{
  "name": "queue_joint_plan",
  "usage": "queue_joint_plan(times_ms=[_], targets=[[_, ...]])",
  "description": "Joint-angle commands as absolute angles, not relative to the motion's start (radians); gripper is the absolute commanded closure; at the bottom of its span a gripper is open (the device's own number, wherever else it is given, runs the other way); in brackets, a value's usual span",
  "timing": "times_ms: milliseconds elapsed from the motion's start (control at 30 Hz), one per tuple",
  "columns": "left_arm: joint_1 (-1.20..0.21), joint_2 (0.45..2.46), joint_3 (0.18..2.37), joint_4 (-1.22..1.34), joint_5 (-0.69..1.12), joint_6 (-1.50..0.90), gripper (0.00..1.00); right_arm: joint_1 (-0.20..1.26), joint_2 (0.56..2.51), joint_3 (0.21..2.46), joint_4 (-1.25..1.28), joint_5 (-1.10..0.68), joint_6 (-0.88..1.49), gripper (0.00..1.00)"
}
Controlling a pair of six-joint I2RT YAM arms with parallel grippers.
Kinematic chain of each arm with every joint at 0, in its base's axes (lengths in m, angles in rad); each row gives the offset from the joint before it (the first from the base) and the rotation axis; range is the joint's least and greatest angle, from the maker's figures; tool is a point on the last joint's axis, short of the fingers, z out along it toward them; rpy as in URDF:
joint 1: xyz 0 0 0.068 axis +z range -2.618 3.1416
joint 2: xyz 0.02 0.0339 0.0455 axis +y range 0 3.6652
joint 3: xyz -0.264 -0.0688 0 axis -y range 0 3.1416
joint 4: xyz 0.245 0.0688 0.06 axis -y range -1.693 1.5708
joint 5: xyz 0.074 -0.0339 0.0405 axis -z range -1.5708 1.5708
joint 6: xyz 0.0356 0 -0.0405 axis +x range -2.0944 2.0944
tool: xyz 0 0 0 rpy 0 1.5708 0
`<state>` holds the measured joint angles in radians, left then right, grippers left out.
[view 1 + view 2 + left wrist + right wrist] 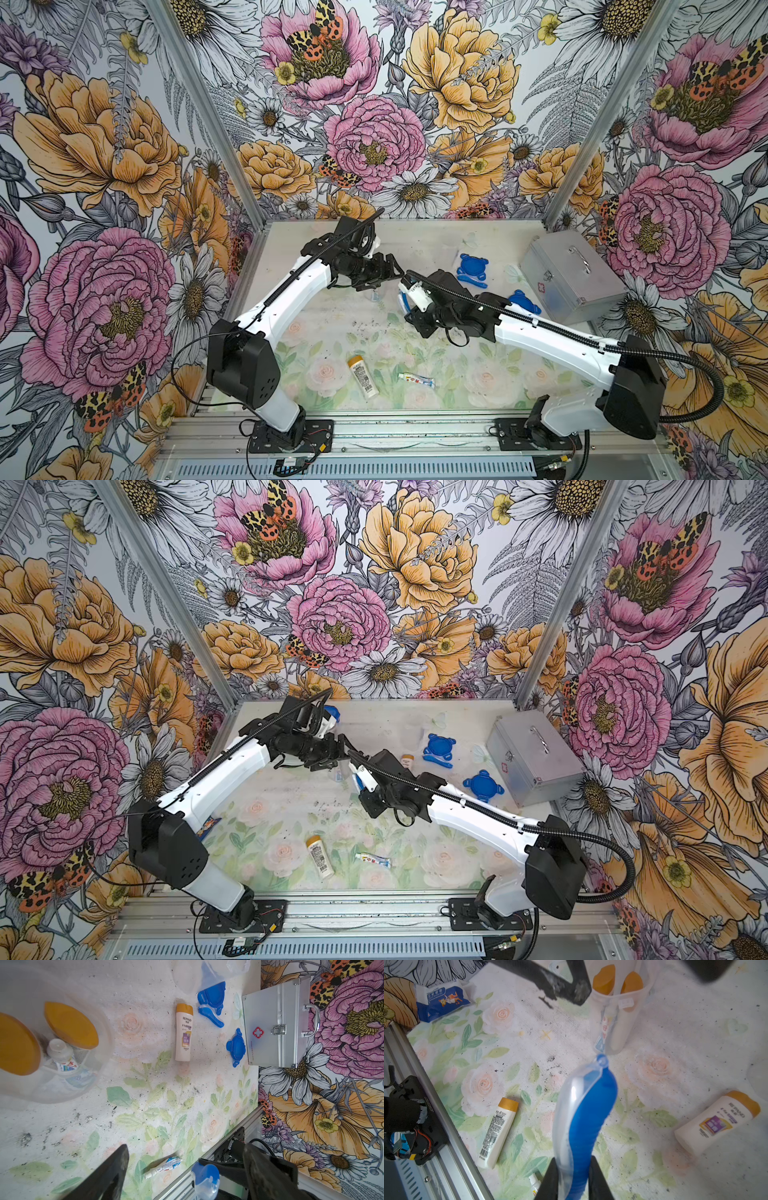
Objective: Pack away toiletry kits
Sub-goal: Pick up the toiletry item from the center of the board.
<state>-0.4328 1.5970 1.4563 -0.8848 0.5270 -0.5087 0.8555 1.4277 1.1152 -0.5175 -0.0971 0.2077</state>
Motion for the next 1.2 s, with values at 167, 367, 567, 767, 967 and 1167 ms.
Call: queue_joint_plan(times_ms=[167, 367, 567, 767, 967, 1167], targets=[[-0.439, 1.612, 1.465, -0.827, 0.596, -0.532, 0.2, 0.811, 1.465, 1.182, -0.441, -0.151, 0.199, 0.99], [-0.447, 1.615, 1.46, -0.822, 0.612, -0.535, 0.29, 0.765, 1.473, 1.199, -0.422, -0.184, 0.196, 0.99], [-0.463, 1.63, 1.464, -0.82, 0.619, -0.531, 0.35, 0.76, 1.505, 1.228, -0.406, -0.202, 0.19, 0.99], [-0.471, 1.631, 1.464, -0.819, 0.622, -0.528, 0.53, 0.761, 1.533, 1.25, -0.391, -0.202, 0.193, 0.99], [-0.46, 1.615, 1.448, -0.816, 0.628, -0.529, 0.81, 0.76, 1.55, 1.265, -0.387, -0.201, 0.193, 0.98], [-0.394, 1.573, 1.451, -0.816, 0.561, -0.502, 0.91, 0.756, 1.544, 1.269, -0.389, -0.178, 0.22, 0.58]])
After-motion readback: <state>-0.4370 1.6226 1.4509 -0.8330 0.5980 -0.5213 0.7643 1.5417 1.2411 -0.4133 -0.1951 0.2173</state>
